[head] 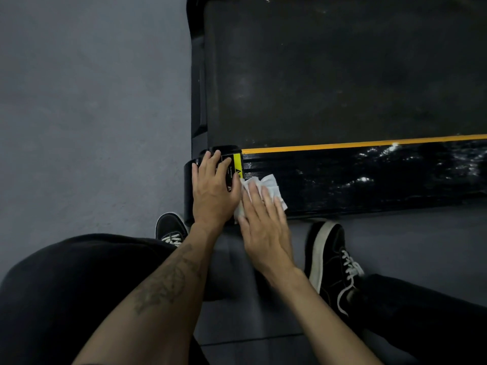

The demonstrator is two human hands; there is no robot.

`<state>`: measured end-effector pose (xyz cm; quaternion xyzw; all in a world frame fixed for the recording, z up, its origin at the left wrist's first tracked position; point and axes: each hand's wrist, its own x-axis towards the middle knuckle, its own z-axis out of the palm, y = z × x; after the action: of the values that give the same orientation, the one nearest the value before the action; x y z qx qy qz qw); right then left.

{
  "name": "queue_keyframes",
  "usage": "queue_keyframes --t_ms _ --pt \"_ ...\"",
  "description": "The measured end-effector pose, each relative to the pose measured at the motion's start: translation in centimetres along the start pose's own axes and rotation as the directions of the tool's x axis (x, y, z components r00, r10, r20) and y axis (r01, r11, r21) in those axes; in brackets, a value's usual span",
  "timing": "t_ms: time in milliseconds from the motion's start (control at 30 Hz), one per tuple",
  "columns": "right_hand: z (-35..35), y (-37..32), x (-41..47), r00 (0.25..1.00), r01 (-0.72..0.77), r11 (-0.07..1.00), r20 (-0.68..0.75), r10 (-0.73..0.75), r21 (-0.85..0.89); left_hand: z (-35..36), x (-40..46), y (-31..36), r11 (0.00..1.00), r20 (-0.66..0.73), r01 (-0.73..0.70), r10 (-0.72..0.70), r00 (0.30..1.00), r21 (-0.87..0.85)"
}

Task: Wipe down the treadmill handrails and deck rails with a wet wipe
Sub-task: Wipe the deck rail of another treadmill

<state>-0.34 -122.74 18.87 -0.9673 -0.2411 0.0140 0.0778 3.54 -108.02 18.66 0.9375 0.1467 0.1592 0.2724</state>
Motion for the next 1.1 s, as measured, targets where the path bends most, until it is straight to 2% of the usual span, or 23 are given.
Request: queue_keyframes --t_ms 67,233,267,333,433,533,633,700,800,833,900,967,1000,1100 --pt "-0.2 1.6 -0.3 0.999 0.036 0.999 -0.004 -0.036 -0.005 0.0 0.0 0.0 1.000 0.001 0.005 -0.005 1.000 0.006" --pt "0.0 0.6 -0.4 0.972 -0.228 0.970 -0.035 0.232 0.082 0.2 -0.1 -0.3 1.000 0.008 0.000 0.000 1.000 0.009" --pt "0.1 -0.1 -0.4 0.974 -0.219 0.971 -0.038 0.224 0.093 0.3 -0.1 -0.3 1.000 0.005 -0.001 0.001 1.000 0.007" --pt "0.5 -0.6 -0.7 0.993 -0.114 0.991 -0.019 0.115 0.073 0.3 0.0 -0.3 1.000 0.002 0.000 0.000 1.000 0.009" --pt "0.4 1.6 -1.3 1.000 0.025 1.000 -0.001 -0.025 0.002 0.3 0.0 -0.2 1.000 -0.001 0.005 -0.005 1.000 0.012" --pt "-0.2 2.7 -1.6 0.994 -0.110 0.994 -0.028 0.110 0.006 0.3 0.0 -0.3 1.000 0.009 0.002 -0.003 1.000 0.016" --pt "-0.1 0.3 -1.3 0.972 -0.228 0.968 -0.037 0.233 0.102 0.3 0.0 -0.3 1.000 0.003 -0.001 0.001 1.000 0.014" --pt "0.2 -0.9 -1.4 0.989 -0.149 0.983 -0.007 0.151 0.106 0.4 0.0 -0.2 1.000 -0.009 0.001 -0.001 1.000 0.008" --pt "-0.1 0.8 -1.8 1.000 0.015 0.999 0.007 -0.015 0.040 0.3 0.0 -0.2 1.000 -0.005 0.005 -0.004 1.000 0.016" --pt "-0.1 1.7 -1.9 1.000 0.011 0.999 -0.001 -0.011 0.051 0.4 0.0 -0.3 1.000 -0.004 0.004 -0.004 1.000 0.016" --pt "-0.2 2.2 -2.3 0.994 -0.107 0.988 -0.024 0.111 0.113 0.4 0.0 -0.4 1.000 0.001 0.005 -0.005 1.000 0.011" --pt "0.0 0.8 -2.3 0.971 -0.220 0.960 -0.057 0.233 0.171 0.5 0.0 -0.4 1.000 -0.001 0.001 -0.001 1.000 0.009" --pt "0.2 -0.3 -2.1 0.968 -0.229 0.952 -0.059 0.245 0.202 0.5 0.0 -0.4 1.000 -0.009 0.000 0.000 1.000 0.009" --pt "0.8 -1.6 -2.1 0.996 -0.066 0.982 -0.052 0.076 0.179 0.6 0.0 -0.5 1.000 -0.016 0.007 -0.007 1.000 0.006"
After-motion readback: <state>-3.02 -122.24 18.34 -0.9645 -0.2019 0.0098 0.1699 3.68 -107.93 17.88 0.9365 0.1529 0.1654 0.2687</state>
